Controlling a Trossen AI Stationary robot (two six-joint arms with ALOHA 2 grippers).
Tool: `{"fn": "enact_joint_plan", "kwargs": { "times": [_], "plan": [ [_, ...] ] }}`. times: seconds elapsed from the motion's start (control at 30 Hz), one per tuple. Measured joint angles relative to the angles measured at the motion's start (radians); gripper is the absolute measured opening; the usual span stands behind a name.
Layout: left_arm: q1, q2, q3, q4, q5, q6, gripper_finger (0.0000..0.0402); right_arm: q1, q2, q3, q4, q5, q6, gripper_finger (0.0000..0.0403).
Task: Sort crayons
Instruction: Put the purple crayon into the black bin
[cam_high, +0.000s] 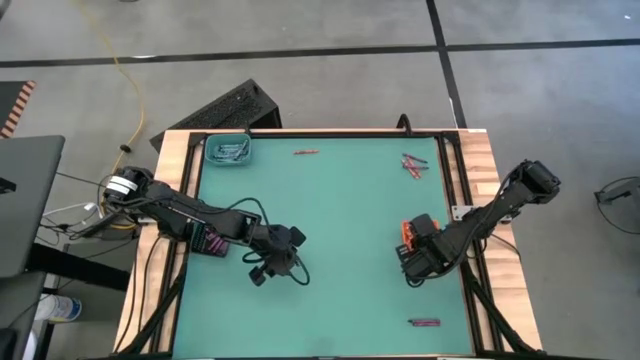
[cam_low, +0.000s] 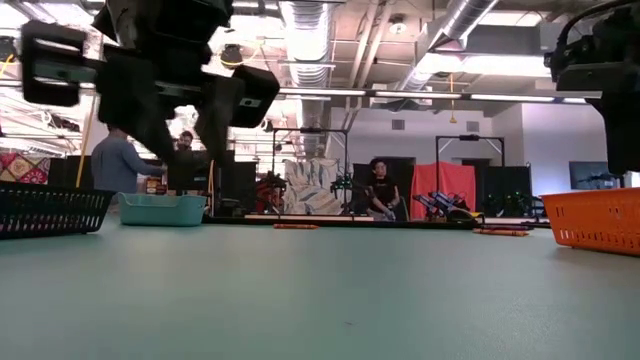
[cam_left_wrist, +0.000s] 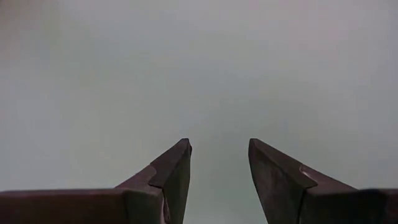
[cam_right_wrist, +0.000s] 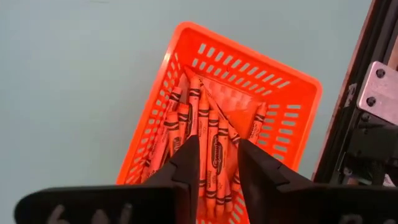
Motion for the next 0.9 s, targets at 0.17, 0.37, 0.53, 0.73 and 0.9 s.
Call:
{"fn": "enact_joint_plan", "kwargs": {
  "times": [0.17, 0.37, 0.53, 0.73, 0.9],
  "plan": [
    [-0.019, 0.000, 0.000, -0.045, 0.141, 0.019, 0.0151, 0.017, 0.000, 0.041, -0.001, 0.101, -0.063, 0.0104],
    [-0.108, 0.000, -0.022, -0.039, -0.070, 0.016, 0.0151, 0.053, 0.000, 0.125, 0.007, 0.261, -0.187, 0.0103],
    [-0.142, 0.000, -0.079, 0.076, -0.201, -0.047, 0.0151, 0.081, 0.000, 0.145, 0.090, 0.290, -0.363, 0.0103],
    [-0.140, 0.000, -0.099, 0.202, -0.203, -0.105, 0.0151, 0.153, 0.000, 0.145, 0.286, 0.230, -0.583, 0.0103],
    [-0.140, 0.000, -0.099, 0.318, -0.184, -0.104, 0.0151, 0.255, 0.000, 0.146, 0.448, 0.157, -0.613, 0.0102]
  ]
}}
